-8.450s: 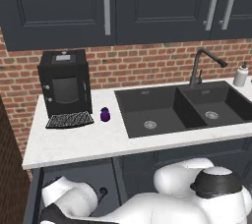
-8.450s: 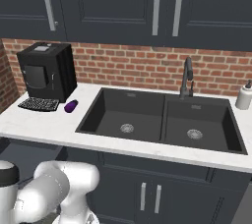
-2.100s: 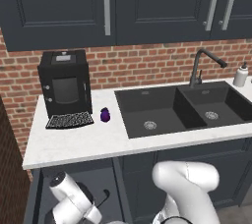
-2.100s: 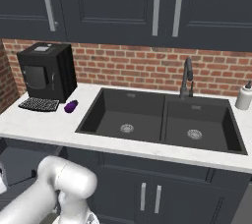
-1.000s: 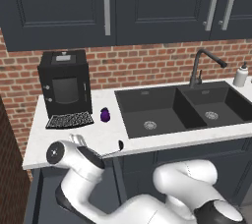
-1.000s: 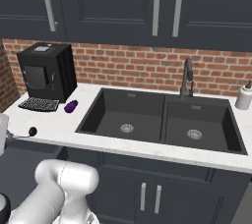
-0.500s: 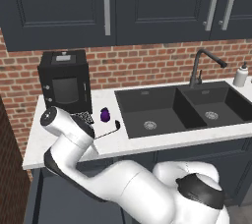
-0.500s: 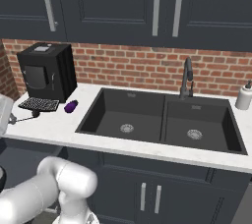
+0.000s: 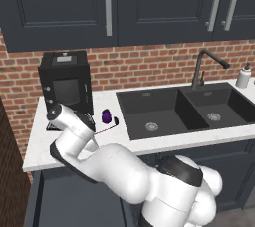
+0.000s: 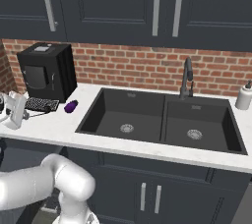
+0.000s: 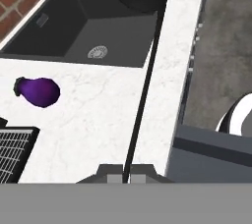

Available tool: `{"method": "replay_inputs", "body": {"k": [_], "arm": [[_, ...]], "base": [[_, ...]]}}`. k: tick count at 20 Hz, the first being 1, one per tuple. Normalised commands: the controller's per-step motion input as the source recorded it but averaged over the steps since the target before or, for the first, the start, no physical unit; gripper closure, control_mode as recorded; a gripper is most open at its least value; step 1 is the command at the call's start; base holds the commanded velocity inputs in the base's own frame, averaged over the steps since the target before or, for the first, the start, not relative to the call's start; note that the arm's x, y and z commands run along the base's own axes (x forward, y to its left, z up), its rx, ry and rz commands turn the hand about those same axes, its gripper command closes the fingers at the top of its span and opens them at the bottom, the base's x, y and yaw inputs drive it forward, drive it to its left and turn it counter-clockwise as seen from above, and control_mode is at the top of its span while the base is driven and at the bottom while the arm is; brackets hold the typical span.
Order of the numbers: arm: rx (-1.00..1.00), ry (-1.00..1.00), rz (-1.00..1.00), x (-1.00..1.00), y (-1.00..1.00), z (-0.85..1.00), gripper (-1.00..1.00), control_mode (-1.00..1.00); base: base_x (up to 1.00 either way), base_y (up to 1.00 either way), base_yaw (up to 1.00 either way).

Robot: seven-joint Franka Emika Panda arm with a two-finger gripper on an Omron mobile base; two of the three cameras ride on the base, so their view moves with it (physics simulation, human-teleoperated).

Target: Pick the ladle from the drawer and place it on the counter.

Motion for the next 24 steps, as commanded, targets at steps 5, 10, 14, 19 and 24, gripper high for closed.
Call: {"method": "replay_inputs", "body": {"k": [5,10,14,19,24], "arm": [[-0.02,0.00,0.00,0.67,0.00,-0.54,-1.00,-1.00],[0.00,-0.04,0.00,-0.17,-0.09,-0.06,-1.00,-1.00],[0.01,-0.18,0.00,-0.90,-0.48,0.33,-1.00,-1.00],[0.06,-0.31,0.00,-1.00,-0.98,0.46,-1.00,-1.00],[0.18,-0.34,0.00,-1.00,-1.00,0.89,-1.00,-1.00]], "base": [[0.00,0.00,0.00],[0.00,0.00,0.00],[0.00,0.00,0.00],[0.00,0.00,0.00],[0.00,0.00,0.00]]}}
